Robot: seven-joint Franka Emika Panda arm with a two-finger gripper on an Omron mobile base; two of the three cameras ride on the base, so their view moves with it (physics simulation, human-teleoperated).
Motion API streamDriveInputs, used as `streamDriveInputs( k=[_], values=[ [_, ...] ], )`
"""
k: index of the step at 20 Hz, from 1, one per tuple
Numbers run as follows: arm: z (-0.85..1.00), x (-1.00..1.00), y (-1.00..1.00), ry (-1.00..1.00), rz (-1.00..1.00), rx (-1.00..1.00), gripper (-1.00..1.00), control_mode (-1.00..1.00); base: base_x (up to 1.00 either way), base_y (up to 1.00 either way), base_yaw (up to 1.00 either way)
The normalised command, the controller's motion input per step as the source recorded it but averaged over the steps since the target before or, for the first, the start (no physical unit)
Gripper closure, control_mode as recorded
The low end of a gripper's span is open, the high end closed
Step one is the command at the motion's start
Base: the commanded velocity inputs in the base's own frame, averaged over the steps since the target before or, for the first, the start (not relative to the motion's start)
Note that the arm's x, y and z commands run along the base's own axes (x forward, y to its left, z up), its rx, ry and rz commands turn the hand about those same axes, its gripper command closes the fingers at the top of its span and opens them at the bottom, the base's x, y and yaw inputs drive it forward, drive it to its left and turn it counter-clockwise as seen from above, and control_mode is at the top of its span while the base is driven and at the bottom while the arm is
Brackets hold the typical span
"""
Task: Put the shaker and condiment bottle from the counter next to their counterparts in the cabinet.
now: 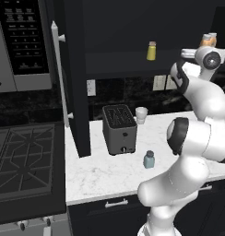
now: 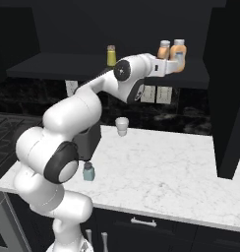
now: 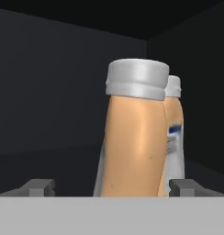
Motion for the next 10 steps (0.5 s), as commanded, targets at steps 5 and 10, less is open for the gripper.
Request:
streamDriveInputs(
  k=[5, 10],
  values=[
    [0.17, -0.37, 0.00, -0.03, 0.00, 0.01, -1.00, -1.00, 0.00, 0.00, 0.00],
    [0.11, -0.45, 0.00, 0.00, 0.00, 0.01, -1.00, -1.00, 0.00, 0.00, 0.00]
  ],
)
